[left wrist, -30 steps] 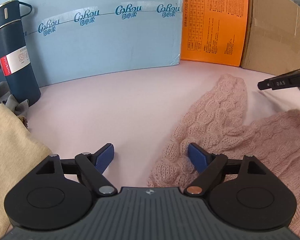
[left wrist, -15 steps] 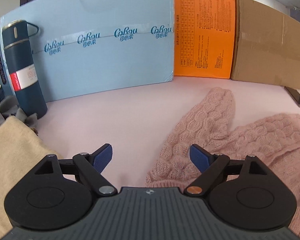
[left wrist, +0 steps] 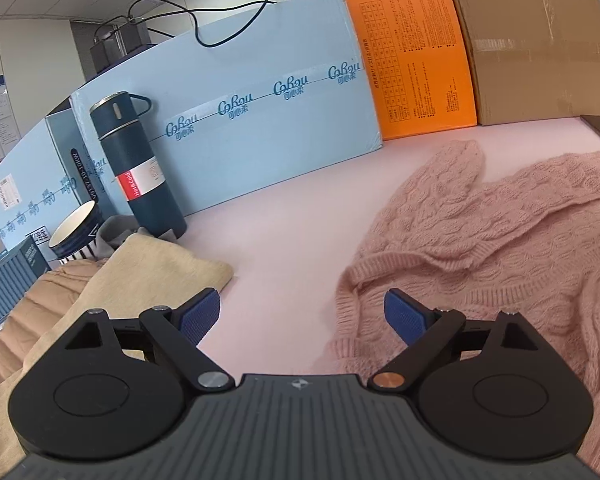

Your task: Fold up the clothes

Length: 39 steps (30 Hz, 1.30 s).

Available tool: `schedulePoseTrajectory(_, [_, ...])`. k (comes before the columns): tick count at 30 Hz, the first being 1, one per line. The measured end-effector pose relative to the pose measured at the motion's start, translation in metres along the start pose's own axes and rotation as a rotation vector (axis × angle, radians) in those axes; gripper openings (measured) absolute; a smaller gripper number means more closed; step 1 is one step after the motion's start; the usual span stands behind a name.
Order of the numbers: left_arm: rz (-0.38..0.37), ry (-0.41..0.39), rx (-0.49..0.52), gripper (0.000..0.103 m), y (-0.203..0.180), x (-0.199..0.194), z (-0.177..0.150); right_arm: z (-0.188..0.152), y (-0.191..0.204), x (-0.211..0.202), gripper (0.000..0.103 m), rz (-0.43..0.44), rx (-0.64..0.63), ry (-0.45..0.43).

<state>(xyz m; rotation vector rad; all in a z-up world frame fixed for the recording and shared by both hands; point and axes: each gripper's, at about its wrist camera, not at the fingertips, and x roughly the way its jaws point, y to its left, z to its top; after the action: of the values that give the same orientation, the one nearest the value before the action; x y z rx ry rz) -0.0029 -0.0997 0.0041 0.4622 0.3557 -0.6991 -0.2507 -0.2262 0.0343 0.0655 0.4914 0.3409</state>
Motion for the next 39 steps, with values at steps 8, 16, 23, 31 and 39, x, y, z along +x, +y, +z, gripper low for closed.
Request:
schedulePoseTrajectory(8, [-0.042,0.007,-0.046,0.091,0.013,-0.006,-0.008,-0.003,0.007,-0.012,0.022,-0.138,0.034,-0.019])
schedulePoseTrajectory(16, [-0.081,-0.029,-0.016,0.103,0.003,-0.007,0.002,-0.015,-0.064,-0.007,0.057,-0.220,0.362,0.026])
schedulePoseTrajectory(23, [-0.068,-0.004,-0.036,0.103,0.004,0.001,0.003,-0.014,-0.068,0.017,0.061,-0.194,0.364,0.068])
schedulePoseTrajectory(31, [-0.031,0.013,-0.073,0.103,0.022,0.014,0.007,0.002,-0.041,0.004,0.011,-0.105,0.245,-0.028])
schedulePoseTrajectory(39, [-0.014,0.036,-0.186,0.103,0.038,0.048,0.025,0.052,0.012,0.013,0.010,-0.274,-0.256,-0.037])
